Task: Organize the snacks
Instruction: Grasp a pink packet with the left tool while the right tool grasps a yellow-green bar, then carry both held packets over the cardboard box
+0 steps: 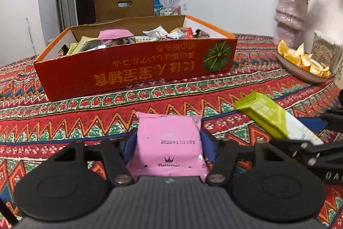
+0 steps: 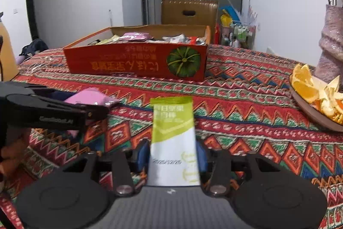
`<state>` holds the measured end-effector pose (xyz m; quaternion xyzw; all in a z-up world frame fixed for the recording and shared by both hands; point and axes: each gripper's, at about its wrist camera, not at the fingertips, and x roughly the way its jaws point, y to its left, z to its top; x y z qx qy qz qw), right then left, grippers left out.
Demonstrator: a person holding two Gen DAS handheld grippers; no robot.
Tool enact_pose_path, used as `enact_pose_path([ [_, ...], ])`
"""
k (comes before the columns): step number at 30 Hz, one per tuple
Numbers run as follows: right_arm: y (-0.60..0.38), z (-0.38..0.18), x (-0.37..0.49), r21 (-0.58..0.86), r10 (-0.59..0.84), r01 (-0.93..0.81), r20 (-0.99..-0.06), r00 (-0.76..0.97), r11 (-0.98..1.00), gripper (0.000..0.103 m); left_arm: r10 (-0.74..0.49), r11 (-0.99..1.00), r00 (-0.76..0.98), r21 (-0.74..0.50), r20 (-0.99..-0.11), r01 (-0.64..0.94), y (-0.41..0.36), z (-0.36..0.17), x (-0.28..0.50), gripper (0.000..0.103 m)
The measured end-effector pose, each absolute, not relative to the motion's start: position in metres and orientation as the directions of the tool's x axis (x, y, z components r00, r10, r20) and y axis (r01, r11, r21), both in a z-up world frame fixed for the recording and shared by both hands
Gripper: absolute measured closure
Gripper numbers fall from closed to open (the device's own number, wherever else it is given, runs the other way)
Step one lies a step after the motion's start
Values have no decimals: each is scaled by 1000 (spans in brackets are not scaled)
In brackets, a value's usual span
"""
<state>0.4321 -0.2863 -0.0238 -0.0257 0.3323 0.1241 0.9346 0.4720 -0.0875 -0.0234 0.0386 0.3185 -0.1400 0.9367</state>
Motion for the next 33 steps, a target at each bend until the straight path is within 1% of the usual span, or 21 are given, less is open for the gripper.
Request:
enact_pose_path([
  [1, -283, -24, 431, 13, 208, -257, -626, 751, 966, 55, -243, 955, 758, -11, -605, 297, -89, -24, 471, 40],
  [2, -282, -24, 429, 5, 211, -265, -621, 755, 964, 63, -251, 952, 757, -13, -604, 305, -90, -24, 471, 40],
  [3, -282, -24, 429, 17, 223, -272, -619, 753, 962, 65, -256, 951, 755, -15, -604, 310, -91, -23, 471, 40],
  [11, -285, -25, 429, 48, 234, -259, -608, 759, 965, 67, -246, 955, 754, -21, -609, 294, -94, -21, 469, 41],
  [14, -287, -25, 430, 71, 239, -247, -600, 764, 966, 68, -276, 952, 745, -67, -608, 298, -90, -10, 457, 41],
  [17, -284, -23, 427, 59, 210, -219, -600, 772, 974, 68, -309, 942, 764, -74, -567, 326, -83, 13, 426, 41],
  [21, -276, -10, 399, 60, 219, -225, -569, 792, 972, 68, -306, 945, 800, -66, -516, 319, -65, 39, 368, 41],
  [24, -269, -2, 366, 72, 228, -226, -548, 805, 971, 68, -285, 955, 806, -79, -519, 287, -52, 47, 330, 41],
  [28, -264, 4, 319, 132, 256, -219, -528, 810, 967, 68, -284, 959, 798, -136, -532, 250, -33, 47, 289, 41],
  [33, -254, 12, 263, 116, 241, -212, -516, 822, 970, 68, -286, 958, 796, -160, -533, 237, -21, 44, 242, 41],
])
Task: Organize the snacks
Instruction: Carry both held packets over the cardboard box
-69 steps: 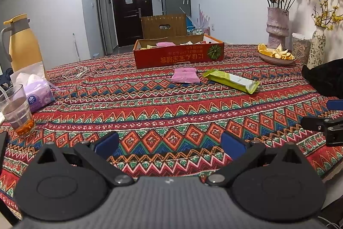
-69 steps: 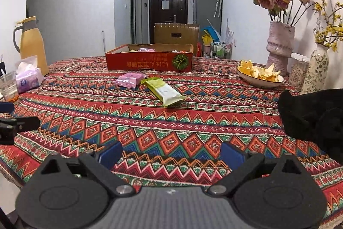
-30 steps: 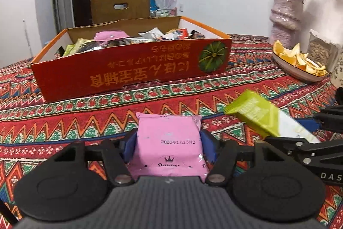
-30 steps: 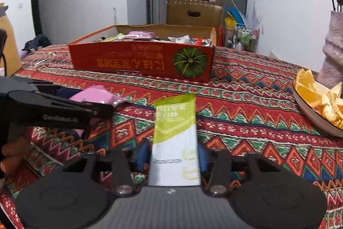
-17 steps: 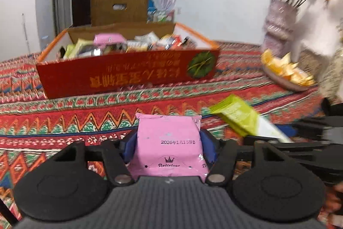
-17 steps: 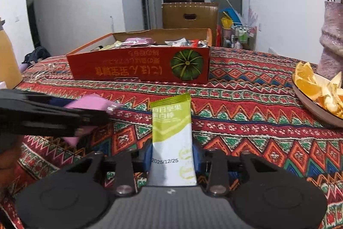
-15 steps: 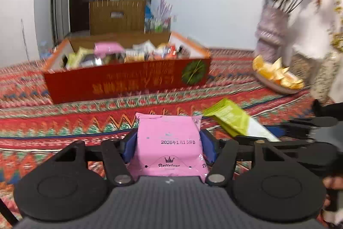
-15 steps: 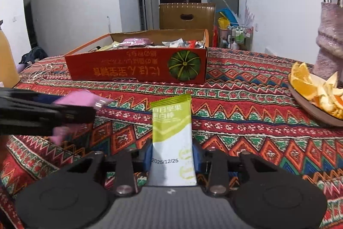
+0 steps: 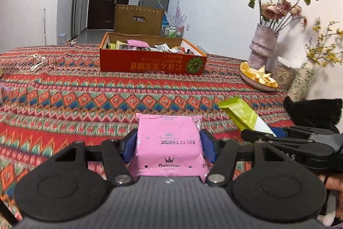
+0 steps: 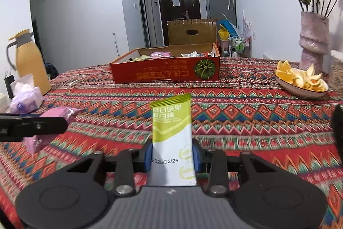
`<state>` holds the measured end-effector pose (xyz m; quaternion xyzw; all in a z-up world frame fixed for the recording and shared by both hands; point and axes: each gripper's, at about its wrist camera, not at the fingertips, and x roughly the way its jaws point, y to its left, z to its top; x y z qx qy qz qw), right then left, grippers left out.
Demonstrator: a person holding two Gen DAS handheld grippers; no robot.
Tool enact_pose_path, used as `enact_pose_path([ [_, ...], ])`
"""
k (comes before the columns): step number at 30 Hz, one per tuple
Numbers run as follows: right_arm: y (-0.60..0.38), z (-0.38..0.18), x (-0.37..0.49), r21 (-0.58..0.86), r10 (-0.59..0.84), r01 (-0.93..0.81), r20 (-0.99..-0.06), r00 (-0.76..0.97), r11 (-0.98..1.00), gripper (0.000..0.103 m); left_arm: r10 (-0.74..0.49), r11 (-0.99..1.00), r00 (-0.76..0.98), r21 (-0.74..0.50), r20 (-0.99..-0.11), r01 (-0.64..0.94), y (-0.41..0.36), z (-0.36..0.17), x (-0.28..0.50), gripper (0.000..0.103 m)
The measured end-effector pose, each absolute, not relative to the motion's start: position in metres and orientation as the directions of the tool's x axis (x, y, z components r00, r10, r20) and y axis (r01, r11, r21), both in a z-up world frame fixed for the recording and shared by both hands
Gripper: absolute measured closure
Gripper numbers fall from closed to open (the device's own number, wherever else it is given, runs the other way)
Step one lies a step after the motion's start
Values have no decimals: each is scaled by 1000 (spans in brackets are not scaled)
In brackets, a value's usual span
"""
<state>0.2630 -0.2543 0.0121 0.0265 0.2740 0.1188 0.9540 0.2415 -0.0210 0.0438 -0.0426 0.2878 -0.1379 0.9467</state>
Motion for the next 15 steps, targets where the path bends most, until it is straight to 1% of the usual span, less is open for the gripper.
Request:
enact_pose_path([
  [7, -243, 15, 202, 101, 225, -202, -502, 835, 974, 68, -301, 953, 796, -170, -525, 249, -11, 43, 199, 41],
  [15, -238, 24, 181, 83, 211, -195, -480, 852, 977, 68, -307, 951, 814, -175, -492, 253, -6, 51, 182, 41],
])
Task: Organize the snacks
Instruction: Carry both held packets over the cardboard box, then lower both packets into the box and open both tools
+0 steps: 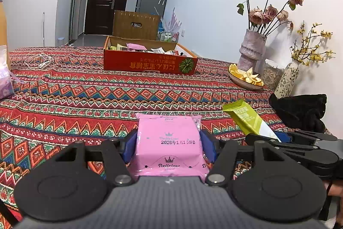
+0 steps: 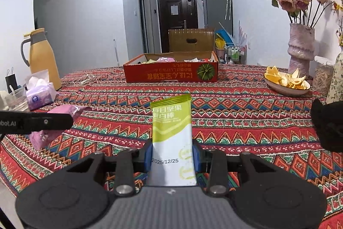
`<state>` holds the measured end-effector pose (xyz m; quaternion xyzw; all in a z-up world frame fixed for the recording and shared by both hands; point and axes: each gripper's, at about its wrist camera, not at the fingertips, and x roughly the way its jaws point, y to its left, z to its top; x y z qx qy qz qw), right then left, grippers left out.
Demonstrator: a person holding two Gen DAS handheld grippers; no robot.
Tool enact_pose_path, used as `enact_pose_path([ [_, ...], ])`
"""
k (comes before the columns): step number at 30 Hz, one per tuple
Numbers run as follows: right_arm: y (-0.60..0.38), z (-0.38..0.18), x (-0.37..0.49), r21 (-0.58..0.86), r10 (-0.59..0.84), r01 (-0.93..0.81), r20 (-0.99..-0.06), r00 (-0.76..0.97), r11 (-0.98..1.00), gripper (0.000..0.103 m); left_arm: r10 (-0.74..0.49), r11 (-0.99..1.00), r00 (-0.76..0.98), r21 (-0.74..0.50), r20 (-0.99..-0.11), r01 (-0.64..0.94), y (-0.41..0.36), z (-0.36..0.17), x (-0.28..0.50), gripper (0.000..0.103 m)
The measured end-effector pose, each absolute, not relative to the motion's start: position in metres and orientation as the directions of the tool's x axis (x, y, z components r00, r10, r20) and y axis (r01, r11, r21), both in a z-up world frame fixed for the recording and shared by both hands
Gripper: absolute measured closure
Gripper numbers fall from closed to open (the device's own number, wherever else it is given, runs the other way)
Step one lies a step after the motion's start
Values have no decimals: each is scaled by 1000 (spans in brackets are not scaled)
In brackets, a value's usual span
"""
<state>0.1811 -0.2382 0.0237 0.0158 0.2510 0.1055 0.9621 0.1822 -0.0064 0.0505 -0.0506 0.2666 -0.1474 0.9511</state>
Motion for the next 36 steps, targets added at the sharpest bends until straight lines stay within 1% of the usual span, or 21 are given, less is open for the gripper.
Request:
enact_pose_path([
  [4, -239, 27, 186, 94, 218, -197, -469, 856, 976, 68, -294, 955, 823, -166, -485, 244, -4, 55, 191, 41],
  [8, -244, 34, 206, 154, 279, -234, -451, 848, 960, 68, -293, 956, 837, -149, -462, 253, -3, 68, 216, 41],
  [11, -243, 44, 230, 130, 288, -257, -432, 855, 958, 68, -289, 957, 850, -136, -441, 255, 0, 83, 249, 41],
  [16, -243, 71, 292, 67, 307, -307, -396, 865, 949, 68, -280, 960, 877, -88, -391, 267, -4, 113, 323, 41],
  [21, -242, 93, 384, 72, 344, -342, -372, 862, 937, 68, -286, 958, 853, -117, -436, 261, -12, 120, 429, 41],
  [25, -239, 94, 468, 113, 350, -333, -383, 855, 936, 68, -256, 967, 849, -114, -462, 230, -27, 112, 508, 41],
  [27, -238, 89, 509, 141, 343, -312, -389, 855, 939, 68, -255, 967, 839, -132, -481, 218, -33, 105, 543, 41],
  [30, -235, 76, 562, 181, 334, -284, -406, 851, 942, 68, -246, 969, 829, -148, -502, 197, -42, 88, 590, 40],
  [32, -234, 59, 599, 199, 315, -253, -421, 851, 947, 67, -211, 977, 834, -147, -510, 156, -45, 75, 615, 41],
  [33, -235, 50, 612, 203, 301, -233, -433, 850, 951, 67, -211, 976, 829, -164, -518, 146, -46, 67, 627, 41],
  [35, -234, 31, 638, 199, 267, -194, -471, 840, 961, 67, -249, 962, 810, -234, -531, 143, -43, 51, 644, 41],
  [36, -233, 21, 646, 190, 251, -180, -484, 838, 965, 66, -271, 954, 798, -257, -538, 151, -44, 42, 650, 35],
])
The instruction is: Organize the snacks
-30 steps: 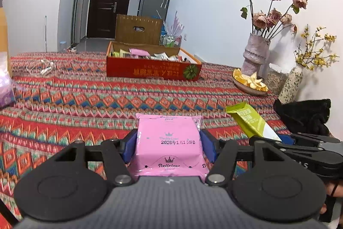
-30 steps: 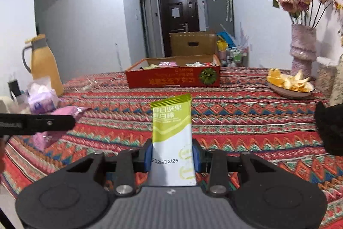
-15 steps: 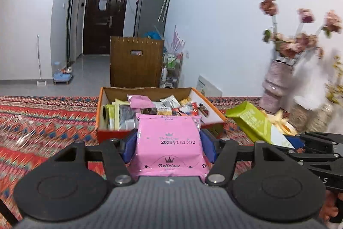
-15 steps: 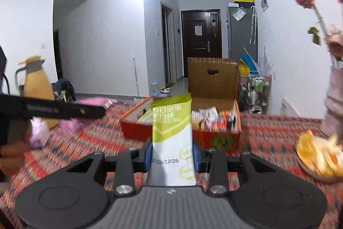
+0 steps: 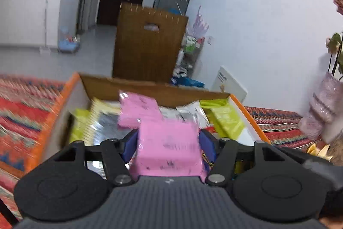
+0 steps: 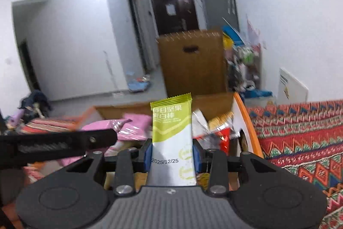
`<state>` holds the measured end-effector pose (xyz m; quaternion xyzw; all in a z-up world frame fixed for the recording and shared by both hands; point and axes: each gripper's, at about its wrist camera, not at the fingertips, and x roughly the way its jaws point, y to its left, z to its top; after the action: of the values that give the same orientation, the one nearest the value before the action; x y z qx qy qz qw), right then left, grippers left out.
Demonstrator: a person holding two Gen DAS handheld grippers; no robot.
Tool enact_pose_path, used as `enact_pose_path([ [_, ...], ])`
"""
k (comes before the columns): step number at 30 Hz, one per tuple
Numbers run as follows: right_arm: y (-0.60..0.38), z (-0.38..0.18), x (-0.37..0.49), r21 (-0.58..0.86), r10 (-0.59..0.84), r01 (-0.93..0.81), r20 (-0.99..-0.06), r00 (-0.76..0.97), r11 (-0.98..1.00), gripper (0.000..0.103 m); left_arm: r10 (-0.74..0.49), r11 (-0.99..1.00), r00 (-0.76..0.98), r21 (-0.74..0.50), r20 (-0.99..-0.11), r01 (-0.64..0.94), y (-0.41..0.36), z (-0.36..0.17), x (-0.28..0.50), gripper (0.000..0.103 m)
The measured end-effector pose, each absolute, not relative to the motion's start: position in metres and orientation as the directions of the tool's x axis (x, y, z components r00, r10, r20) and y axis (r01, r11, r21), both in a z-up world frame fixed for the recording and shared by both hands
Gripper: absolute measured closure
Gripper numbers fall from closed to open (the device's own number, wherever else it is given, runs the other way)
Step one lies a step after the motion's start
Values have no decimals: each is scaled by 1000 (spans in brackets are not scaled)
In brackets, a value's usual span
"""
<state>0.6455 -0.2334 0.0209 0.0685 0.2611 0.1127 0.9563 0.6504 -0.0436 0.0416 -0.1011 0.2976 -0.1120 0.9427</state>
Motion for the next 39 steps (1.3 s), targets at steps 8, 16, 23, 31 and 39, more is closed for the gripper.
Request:
enact_pose_path([
  [8, -222, -14, 654, 63, 188, -184, -549, 815, 981, 38, -304, 949, 791, -244, -531, 201, -48, 25, 651, 20],
  [16, -220, -15, 649, 81, 174, -156, -569, 804, 984, 39, -217, 976, 832, -108, -510, 189, -40, 34, 631, 20],
  [23, -216, -10, 633, 86, 133, -102, -571, 810, 991, 38, -168, 986, 830, -74, -532, 152, -24, 45, 602, 20],
  [31, -222, 68, 558, 30, 143, -147, -492, 859, 989, 28, -132, 990, 881, -12, -454, 142, -12, 103, 518, 4],
  [39, -239, 108, 402, -66, 117, -156, -398, 910, 986, 14, -120, 990, 931, 32, -345, 140, -2, 120, 361, 2],
])
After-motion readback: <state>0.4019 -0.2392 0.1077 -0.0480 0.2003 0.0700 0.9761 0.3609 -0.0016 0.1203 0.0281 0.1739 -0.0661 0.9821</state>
